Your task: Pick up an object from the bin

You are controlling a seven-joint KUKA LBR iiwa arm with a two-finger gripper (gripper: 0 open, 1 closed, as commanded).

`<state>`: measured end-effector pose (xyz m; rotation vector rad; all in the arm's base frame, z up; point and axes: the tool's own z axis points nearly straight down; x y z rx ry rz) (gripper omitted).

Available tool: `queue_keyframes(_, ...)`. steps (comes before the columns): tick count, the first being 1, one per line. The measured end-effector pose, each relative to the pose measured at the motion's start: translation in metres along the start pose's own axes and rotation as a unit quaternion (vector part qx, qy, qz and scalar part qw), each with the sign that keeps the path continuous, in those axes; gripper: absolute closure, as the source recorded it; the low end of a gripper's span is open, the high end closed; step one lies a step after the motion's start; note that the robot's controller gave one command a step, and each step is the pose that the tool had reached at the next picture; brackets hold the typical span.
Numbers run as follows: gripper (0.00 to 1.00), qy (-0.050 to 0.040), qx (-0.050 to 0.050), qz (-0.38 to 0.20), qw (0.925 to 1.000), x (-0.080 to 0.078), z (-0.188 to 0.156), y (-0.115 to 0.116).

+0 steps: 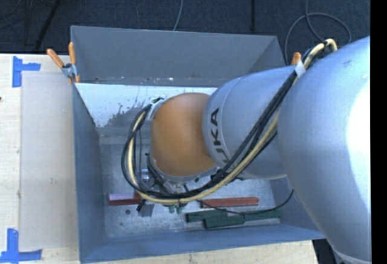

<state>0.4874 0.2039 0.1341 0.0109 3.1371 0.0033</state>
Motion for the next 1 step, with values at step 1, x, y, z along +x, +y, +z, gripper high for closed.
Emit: queue_keyframes(1,1.0,0.0021,0.001,0.001,1.0,-0.0003,-0.006,-0.0003)
